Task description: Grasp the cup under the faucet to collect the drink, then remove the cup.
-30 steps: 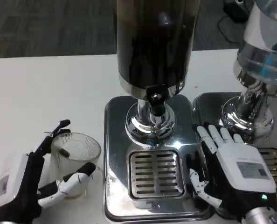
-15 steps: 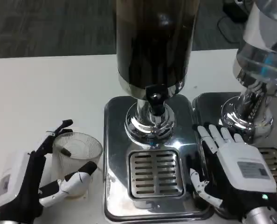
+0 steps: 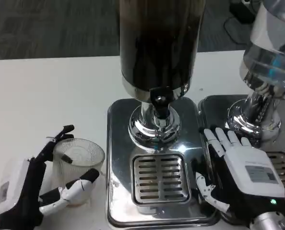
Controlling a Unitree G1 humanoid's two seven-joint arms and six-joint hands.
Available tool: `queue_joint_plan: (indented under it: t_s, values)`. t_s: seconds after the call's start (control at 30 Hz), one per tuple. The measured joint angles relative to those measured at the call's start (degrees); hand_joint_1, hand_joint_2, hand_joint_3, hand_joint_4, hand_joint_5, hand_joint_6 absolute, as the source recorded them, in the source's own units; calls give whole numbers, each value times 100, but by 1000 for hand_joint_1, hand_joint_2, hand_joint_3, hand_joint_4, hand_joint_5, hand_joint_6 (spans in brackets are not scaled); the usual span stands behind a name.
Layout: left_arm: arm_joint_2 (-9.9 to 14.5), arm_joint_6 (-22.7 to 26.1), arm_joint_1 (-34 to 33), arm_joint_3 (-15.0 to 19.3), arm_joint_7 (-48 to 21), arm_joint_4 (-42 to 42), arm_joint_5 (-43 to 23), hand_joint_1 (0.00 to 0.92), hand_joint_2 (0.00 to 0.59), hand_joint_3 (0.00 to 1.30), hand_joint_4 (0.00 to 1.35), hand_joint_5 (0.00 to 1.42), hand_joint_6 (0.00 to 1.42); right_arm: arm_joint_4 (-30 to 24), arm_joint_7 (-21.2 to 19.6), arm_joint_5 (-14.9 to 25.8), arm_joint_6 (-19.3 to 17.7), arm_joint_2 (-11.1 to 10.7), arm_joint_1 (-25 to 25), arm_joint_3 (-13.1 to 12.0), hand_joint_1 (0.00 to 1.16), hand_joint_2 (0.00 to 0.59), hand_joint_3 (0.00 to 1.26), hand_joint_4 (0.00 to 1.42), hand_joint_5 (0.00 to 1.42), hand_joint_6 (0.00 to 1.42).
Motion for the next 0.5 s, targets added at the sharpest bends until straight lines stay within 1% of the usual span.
queue_joint_plan:
  t_s: [0.1,0.2,0.33,0.5]
  values:
    - [1,59,17,2,-73,-51,-67,538,168,222,270,563,516,0,0,11,0,0,0,-1,382,550,54,0,0,0]
    - [2,106,23,5,-128,-74,-136,575,189,221,273,597,598,1,0,17,0,0,-2,-2,383,549,54,0,0,0]
    - [6,125,21,6,-136,-82,-141,627,193,231,283,624,647,11,0,46,0,1,-15,-4,385,549,54,0,0,0]
    - [9,133,20,6,-136,-81,-132,647,190,239,293,622,660,24,0,77,0,1,-33,-5,387,549,54,0,0,0]
